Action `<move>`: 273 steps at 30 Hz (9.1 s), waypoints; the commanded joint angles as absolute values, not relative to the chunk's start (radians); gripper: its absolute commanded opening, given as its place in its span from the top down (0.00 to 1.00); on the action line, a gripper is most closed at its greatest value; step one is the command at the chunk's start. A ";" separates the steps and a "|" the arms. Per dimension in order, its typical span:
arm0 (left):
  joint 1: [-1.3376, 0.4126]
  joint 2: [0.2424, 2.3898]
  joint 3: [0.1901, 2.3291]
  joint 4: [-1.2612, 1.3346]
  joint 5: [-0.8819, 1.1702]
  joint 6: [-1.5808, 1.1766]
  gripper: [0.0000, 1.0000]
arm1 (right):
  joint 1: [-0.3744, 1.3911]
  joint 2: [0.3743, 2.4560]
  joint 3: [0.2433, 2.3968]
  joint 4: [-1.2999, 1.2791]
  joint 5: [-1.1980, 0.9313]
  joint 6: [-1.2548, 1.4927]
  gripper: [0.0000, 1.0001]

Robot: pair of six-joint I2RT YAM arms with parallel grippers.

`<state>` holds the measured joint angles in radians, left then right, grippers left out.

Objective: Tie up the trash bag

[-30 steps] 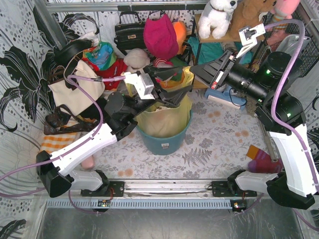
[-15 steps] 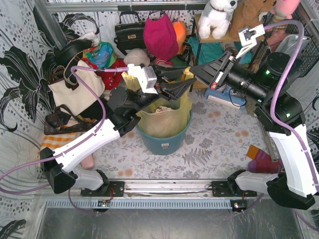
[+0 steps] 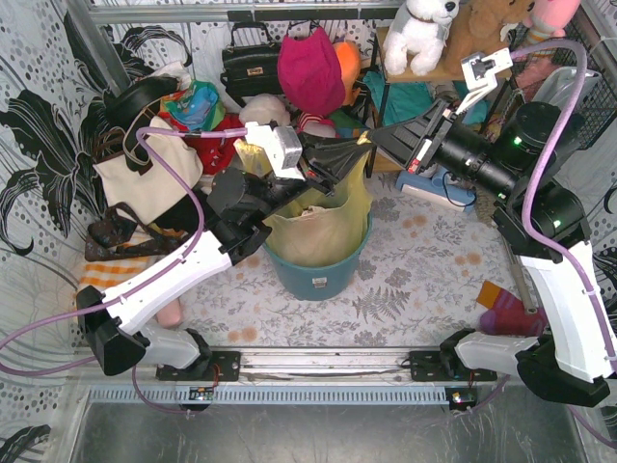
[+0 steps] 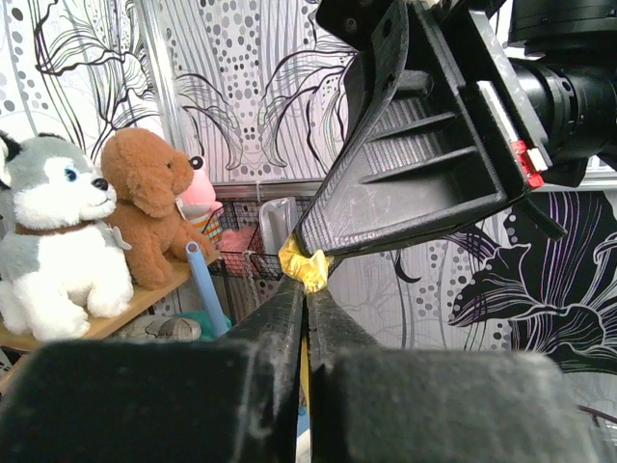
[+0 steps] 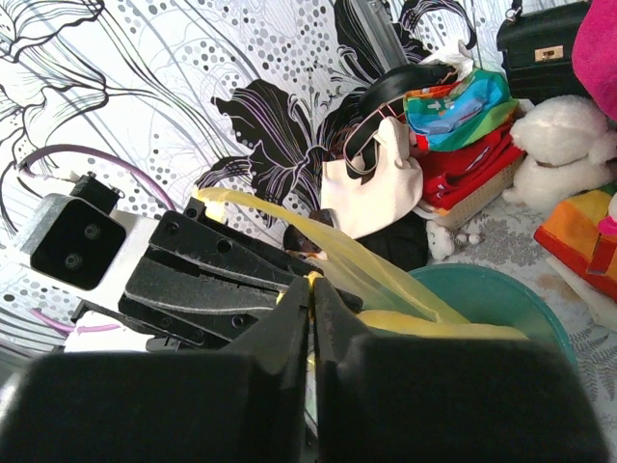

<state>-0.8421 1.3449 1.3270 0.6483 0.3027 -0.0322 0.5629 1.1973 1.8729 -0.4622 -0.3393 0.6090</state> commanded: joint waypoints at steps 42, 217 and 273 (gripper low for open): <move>-0.838 1.311 1.366 0.653 0.284 -0.045 0.63 | 0.569 1.229 1.961 -0.503 -0.319 0.541 1.00; -0.845 1.059 1.066 0.709 0.405 0.035 0.97 | 0.831 1.343 1.802 -0.195 -0.035 0.336 1.00; -0.834 1.225 1.306 0.478 0.693 0.112 0.98 | 0.831 1.692 2.333 -0.371 -0.342 0.565 1.00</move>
<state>-0.8402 1.2160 1.2873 0.5282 0.7113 0.0601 0.8257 1.6859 2.2791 -0.3283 -0.3080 0.5827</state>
